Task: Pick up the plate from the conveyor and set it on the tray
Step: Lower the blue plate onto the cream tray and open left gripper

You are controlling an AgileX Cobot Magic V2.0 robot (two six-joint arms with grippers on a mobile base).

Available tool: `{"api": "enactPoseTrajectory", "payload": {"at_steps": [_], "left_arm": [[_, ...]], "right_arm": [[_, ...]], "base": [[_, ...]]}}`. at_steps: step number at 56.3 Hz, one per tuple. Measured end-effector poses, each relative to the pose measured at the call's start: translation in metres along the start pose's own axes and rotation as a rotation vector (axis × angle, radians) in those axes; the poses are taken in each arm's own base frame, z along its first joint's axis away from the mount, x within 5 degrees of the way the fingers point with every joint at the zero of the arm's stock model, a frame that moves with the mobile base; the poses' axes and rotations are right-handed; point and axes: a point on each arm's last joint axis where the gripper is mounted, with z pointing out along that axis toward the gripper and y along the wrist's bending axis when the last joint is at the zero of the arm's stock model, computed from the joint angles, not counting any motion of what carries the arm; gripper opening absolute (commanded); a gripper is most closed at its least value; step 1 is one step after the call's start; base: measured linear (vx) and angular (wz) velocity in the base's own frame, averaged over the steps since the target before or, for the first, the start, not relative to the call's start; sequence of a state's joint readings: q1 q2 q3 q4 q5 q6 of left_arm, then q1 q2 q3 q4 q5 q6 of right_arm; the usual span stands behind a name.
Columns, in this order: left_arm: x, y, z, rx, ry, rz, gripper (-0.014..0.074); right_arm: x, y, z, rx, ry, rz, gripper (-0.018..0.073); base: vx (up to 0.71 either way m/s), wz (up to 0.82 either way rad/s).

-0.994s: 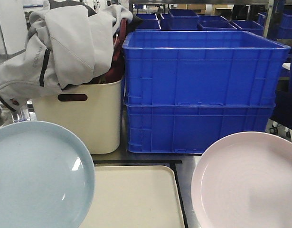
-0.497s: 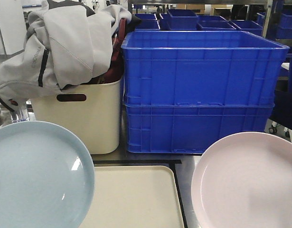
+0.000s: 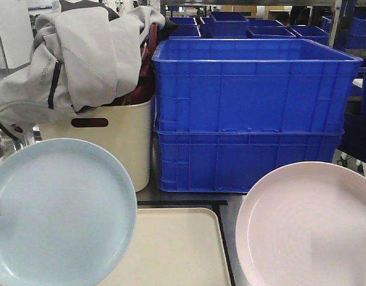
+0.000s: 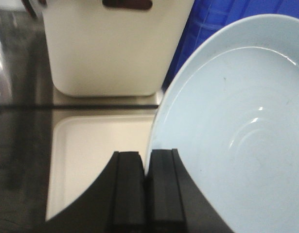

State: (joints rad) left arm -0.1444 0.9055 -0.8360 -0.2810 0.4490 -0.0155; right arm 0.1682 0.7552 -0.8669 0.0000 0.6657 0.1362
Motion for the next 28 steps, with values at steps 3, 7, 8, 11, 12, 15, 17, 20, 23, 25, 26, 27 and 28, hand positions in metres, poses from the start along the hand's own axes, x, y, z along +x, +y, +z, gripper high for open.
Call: {"api": "enactPoseTrajectory", "payload": {"at_steps": [3,7,8,11,12,15,17,20,23,25,26,27,28], "left_arm": [[0.003,0.002,0.019,0.002,0.043,-0.035,-0.0002],[0.008,0.005,0.046,0.003,0.114,-0.082,0.0002],[0.010,0.005,0.054,0.004,0.132,-0.096,0.0004],[0.012,0.006,0.071,0.008,0.169,-0.119,0.0005],[0.012,0.007,0.075,0.009,0.179,-0.123,0.0006],[0.014,0.008,0.090,0.015,0.208,-0.132,0.0014],[0.016,0.009,0.100,0.017,0.229,-0.134,0.0025],[0.019,0.010,0.112,0.020,0.259,-0.133,0.0048],[0.024,0.011,0.122,0.026,0.301,-0.135,0.0078],[0.028,0.011,0.127,0.032,0.329,-0.136,0.0104],[0.029,0.011,0.128,0.034,0.338,-0.137,0.0114],[0.031,0.011,0.130,0.037,0.352,-0.139,0.0132],[0.032,0.011,0.131,0.039,0.361,-0.141,0.0144]], "right_arm": [[-0.001,0.000,0.000,-0.001,-0.006,0.000,-0.0012],[-0.001,0.000,0.000,-0.005,-0.008,0.005,-0.0012],[-0.001,0.000,0.000,-0.005,-0.008,0.005,-0.0012],[-0.001,0.000,0.000,-0.005,-0.007,0.005,-0.0012],[-0.001,0.000,0.000,-0.005,-0.007,0.005,-0.0012],[-0.001,0.000,0.000,-0.005,-0.008,0.005,-0.0012],[-0.001,0.000,0.000,-0.005,-0.009,0.005,-0.0012],[-0.001,0.000,0.000,-0.005,-0.009,0.005,-0.0012],[-0.001,0.000,0.000,-0.005,-0.009,0.005,-0.0012],[-0.001,0.001,0.000,-0.006,-0.009,0.006,-0.0012],[-0.001,0.001,0.000,-0.006,-0.009,0.006,-0.0012],[-0.001,0.001,0.000,-0.006,-0.009,0.006,-0.0012],[-0.001,0.001,0.000,-0.006,-0.009,0.006,-0.0012]], "base": [[0.00,0.00],[0.00,0.00],[0.00,0.00],[0.00,0.00],[0.00,0.00],[0.00,0.00],[0.00,0.00],[0.00,0.00],[0.00,0.00],[0.00,0.00],[0.00,0.00],[0.00,0.00],[0.00,0.00]]}}
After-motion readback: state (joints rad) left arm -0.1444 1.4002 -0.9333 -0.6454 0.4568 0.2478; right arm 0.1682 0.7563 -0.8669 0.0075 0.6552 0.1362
